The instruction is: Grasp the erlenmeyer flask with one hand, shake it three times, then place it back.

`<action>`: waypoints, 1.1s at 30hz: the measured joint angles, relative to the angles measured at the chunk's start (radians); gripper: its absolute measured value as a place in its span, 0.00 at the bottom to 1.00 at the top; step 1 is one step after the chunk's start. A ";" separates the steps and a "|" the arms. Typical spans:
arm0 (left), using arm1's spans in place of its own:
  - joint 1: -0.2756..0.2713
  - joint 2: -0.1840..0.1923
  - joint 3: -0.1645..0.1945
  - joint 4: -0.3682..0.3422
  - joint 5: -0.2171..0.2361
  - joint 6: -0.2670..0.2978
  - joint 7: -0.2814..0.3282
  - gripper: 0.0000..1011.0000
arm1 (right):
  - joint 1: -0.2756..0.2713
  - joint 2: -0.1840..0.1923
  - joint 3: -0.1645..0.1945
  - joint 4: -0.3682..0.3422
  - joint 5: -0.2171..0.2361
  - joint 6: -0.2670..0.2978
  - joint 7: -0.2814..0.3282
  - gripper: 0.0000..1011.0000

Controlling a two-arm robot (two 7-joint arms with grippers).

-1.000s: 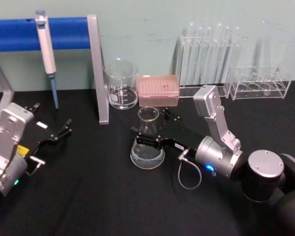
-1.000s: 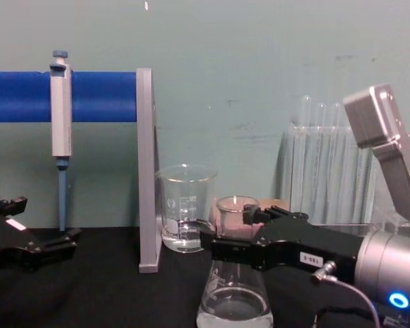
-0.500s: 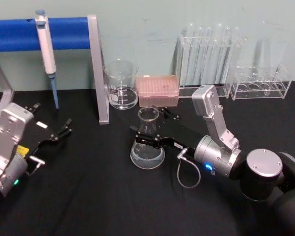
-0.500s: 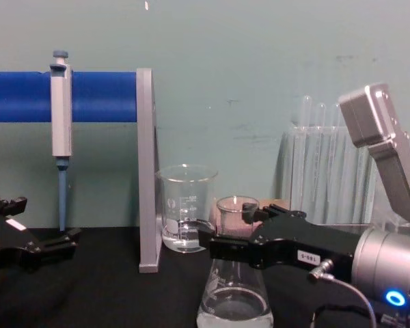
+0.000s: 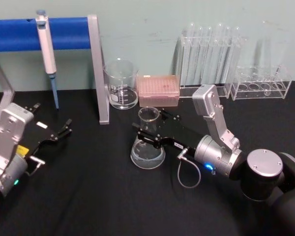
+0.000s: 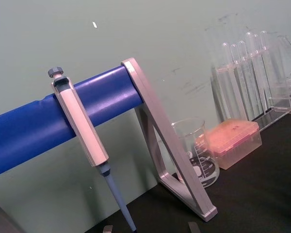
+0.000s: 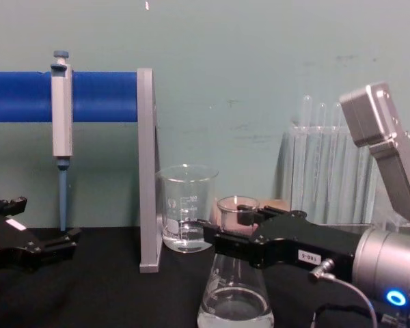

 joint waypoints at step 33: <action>0.000 0.000 0.000 0.000 0.000 0.000 0.000 0.99 | -0.031 0.036 0.021 -0.114 0.017 0.042 -0.009 0.45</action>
